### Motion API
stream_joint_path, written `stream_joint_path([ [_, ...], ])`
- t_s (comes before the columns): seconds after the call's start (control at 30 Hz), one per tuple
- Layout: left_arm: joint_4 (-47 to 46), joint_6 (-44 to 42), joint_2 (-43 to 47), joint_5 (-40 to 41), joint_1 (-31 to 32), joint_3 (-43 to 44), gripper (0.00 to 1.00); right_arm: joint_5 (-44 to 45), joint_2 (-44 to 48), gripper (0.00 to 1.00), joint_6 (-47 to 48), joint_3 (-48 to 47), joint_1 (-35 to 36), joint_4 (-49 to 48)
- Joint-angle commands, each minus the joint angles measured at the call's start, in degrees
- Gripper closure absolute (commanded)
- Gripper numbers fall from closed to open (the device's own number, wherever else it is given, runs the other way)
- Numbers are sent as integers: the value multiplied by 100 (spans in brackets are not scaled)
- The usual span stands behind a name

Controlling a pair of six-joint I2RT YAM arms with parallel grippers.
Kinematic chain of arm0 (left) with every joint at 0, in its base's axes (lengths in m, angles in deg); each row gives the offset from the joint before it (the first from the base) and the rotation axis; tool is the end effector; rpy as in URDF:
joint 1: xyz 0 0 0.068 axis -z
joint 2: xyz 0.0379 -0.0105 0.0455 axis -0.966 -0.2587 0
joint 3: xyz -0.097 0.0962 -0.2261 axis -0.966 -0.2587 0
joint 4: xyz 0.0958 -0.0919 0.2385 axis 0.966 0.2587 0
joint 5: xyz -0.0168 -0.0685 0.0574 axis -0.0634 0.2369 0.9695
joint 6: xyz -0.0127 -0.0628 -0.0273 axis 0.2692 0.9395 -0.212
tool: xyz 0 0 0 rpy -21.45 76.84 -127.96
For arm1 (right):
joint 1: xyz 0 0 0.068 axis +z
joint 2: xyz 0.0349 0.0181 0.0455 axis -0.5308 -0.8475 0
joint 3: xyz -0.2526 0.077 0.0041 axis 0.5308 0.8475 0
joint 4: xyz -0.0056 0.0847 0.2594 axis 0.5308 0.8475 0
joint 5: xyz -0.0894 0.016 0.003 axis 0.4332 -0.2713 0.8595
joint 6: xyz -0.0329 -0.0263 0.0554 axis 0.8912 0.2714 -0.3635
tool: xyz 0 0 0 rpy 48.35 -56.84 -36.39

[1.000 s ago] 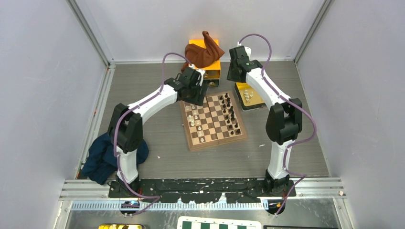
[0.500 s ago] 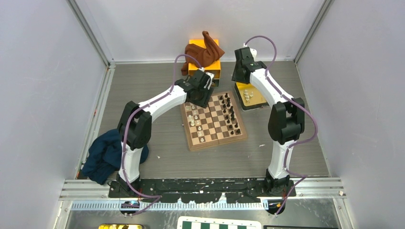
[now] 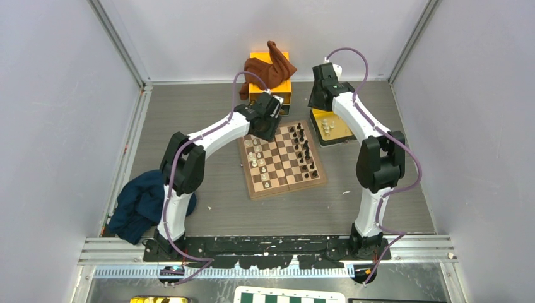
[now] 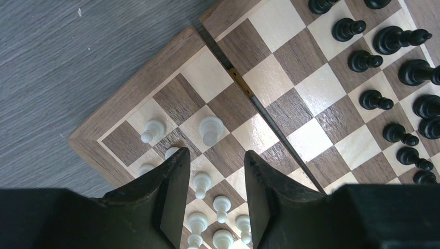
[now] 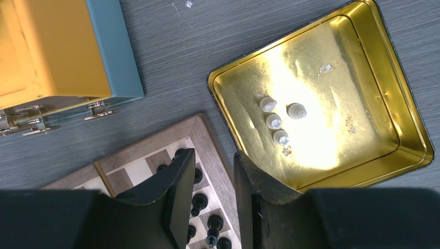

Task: Set up the chess pieces on the board
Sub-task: Pick up the chess piece from the chessboard.

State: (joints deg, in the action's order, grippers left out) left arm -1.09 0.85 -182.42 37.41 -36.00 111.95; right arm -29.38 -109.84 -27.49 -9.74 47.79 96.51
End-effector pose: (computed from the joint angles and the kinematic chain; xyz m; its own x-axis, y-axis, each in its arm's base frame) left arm 0.3808 -0.2995 0.2002 -0.7495 0.3201 -0.5794 0.4108 0.9113 -0.0279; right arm 0.4483 0.1108 0.2608 -0.6826 0.2179 -0.6975 0.2081 0.9730 0.1003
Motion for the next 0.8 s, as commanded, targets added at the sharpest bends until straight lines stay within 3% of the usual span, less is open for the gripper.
stream_joint_path([
  [0.0, -76, -85, -37, 194, 20, 306, 56, 3, 437, 61, -26, 50, -33, -254],
  [0.77, -43, -87, -258, 220, 20, 486, 64, -61, 474, 61, -22, 157, -96, -312],
])
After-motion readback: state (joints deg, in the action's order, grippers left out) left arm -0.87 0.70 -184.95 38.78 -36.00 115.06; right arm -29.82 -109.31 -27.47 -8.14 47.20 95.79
